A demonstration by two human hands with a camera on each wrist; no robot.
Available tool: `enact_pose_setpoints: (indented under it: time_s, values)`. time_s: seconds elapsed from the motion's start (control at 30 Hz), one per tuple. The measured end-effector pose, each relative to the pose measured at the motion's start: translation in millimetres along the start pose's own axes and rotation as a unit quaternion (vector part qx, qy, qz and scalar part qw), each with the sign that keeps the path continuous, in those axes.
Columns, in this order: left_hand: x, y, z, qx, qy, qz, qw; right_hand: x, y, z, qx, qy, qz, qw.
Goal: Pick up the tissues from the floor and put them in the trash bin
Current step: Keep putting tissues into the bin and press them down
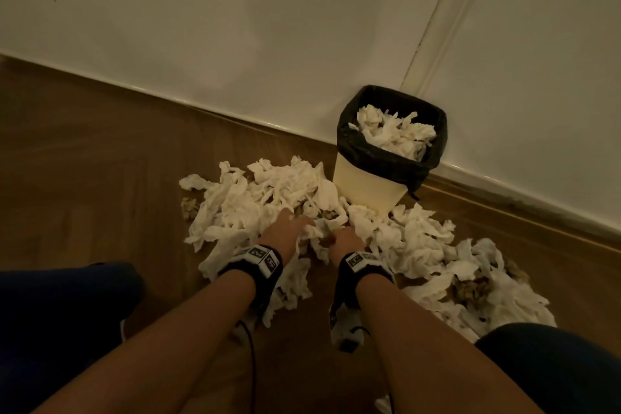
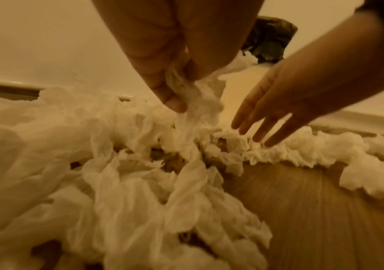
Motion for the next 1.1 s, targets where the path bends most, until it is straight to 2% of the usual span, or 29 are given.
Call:
enact_pose_setpoints:
  time_s: [0.1,0.23,0.3,0.37,0.43,0.53,0.63,0.7,0.8,0.93,1.07,1.1]
  values:
    - [2,-17,-1,0.056,-0.008,-0.001,0.998,-12,23,-1,-0.046,-0.044,-0.071,0.995]
    - [8,-31,-4,0.102,-0.018,-0.042,0.994,-8,56,-2,-0.128,-0.071,-0.182,0.972]
    - [9,-33,-4,0.102,-0.019,-0.031,0.994,-4,64,-1,-0.130,-0.065,-0.218,0.965]
    - [9,-35,-4,0.103,-0.014,-0.021,0.994,-3,61,0,-0.102,-0.043,-0.217,0.970]
    - [8,-36,-4,0.105,-0.011,-0.032,0.994,-1,50,1,-0.072,-0.019,-0.171,0.982]
    - [6,-35,-5,0.108,-0.009,-0.047,0.993,6,38,1,-0.067,0.019,-0.078,0.995]
    - [6,-37,-5,0.129,-0.008,-0.065,0.989,12,26,3,-0.047,0.040,-0.005,0.998]
    - [3,-36,-6,0.127,-0.024,-0.088,0.988,14,21,4,-0.030,0.058,0.085,0.994]
    - [-3,-34,-6,0.123,-0.041,-0.098,0.987,25,18,3,-0.026,0.114,0.220,0.969]
    - [-8,-32,-6,0.116,-0.061,-0.089,0.987,32,25,3,-0.087,0.166,0.292,0.938]
    - [-4,-37,-11,0.126,-0.083,-0.136,0.979,27,22,-3,-0.128,0.137,0.372,0.909]
    - [-3,-36,-10,0.116,-0.084,-0.148,0.979,29,19,-5,-0.140,0.141,0.411,0.890]
Point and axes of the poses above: each hand's wrist, its own z-axis towards the middle knuckle, its own y-axis out of the palm, x = y × z, the point moved 9 cm from there along z, towards the middle knuckle, and after that the axes turned 14 degrees about y, right-handed, at the moved point
